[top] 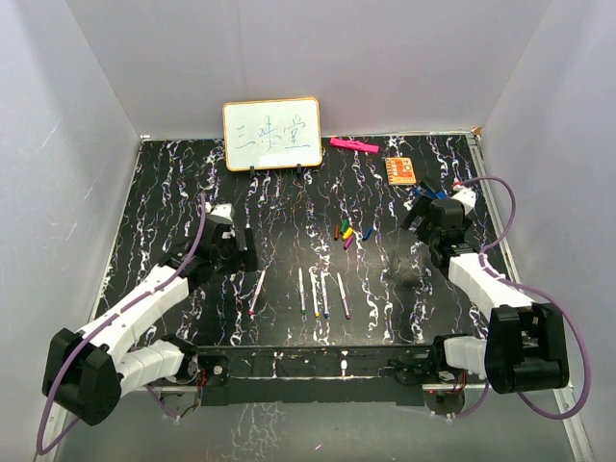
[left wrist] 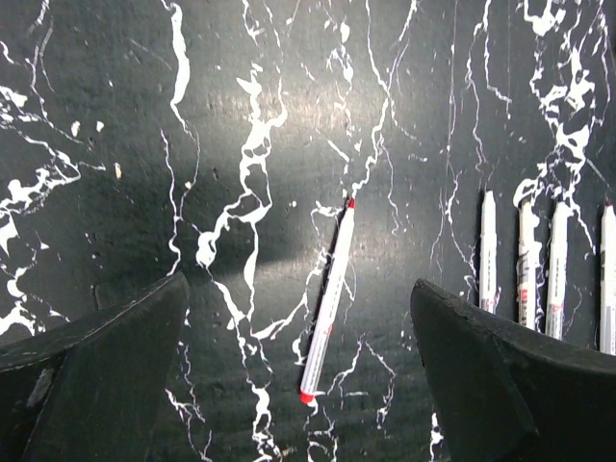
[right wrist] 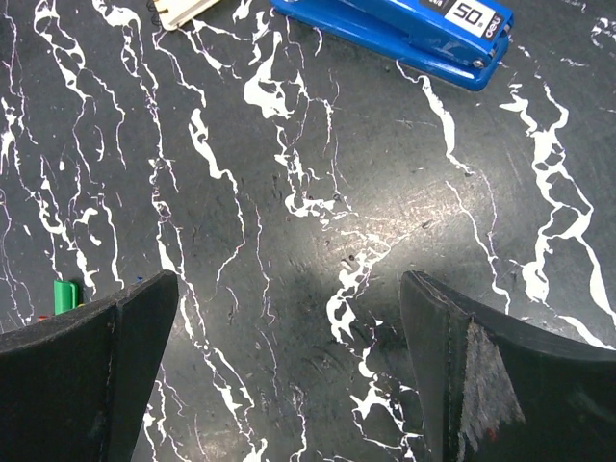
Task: Insert the pens into the pen caps
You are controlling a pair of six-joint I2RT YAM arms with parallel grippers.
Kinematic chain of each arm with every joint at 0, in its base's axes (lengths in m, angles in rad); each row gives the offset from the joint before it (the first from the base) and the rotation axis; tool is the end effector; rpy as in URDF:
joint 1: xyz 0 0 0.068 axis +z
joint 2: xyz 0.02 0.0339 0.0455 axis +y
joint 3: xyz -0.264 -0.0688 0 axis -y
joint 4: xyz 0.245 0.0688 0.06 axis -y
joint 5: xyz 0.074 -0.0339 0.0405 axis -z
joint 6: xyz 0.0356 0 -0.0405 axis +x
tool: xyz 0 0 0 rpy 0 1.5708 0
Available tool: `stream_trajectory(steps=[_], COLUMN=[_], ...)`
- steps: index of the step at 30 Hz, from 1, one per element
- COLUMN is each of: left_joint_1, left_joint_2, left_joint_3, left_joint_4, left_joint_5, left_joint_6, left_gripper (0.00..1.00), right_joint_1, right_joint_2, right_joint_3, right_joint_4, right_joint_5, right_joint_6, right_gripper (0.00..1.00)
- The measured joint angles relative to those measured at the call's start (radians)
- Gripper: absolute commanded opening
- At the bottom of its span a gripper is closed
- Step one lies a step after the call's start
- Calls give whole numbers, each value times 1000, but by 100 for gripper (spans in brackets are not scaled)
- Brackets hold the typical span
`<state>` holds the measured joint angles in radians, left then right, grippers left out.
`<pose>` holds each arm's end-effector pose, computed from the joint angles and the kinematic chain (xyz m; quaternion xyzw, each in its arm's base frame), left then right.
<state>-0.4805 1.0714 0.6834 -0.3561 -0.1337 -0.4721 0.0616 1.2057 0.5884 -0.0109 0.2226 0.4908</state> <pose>0.2003 -0.0991 0.2341 -0.0230 0.9138 -0.1294 0.3842 0.2482 0.0074 0.2033 0.2378 0.8544 0.0278 0.4611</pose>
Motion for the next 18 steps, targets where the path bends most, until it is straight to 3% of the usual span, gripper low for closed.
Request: stream_trajectory(steps=[13,18], left_joint_1=[-7,-15], left_joint_2=[34,86], left_joint_3=[27,30], left_joint_4=[-131,-153], left_joint_5=[26,19], left_joint_6=[-11,-19], left_gripper=[99,99], right_joint_1=[11,69], right_joint_2=[61,93], right_joint_3=[110,153], right_joint_4=[-154,-240], right_joint_5=[-3,90], right_joint_6=[107,194], right_gripper=[98,98])
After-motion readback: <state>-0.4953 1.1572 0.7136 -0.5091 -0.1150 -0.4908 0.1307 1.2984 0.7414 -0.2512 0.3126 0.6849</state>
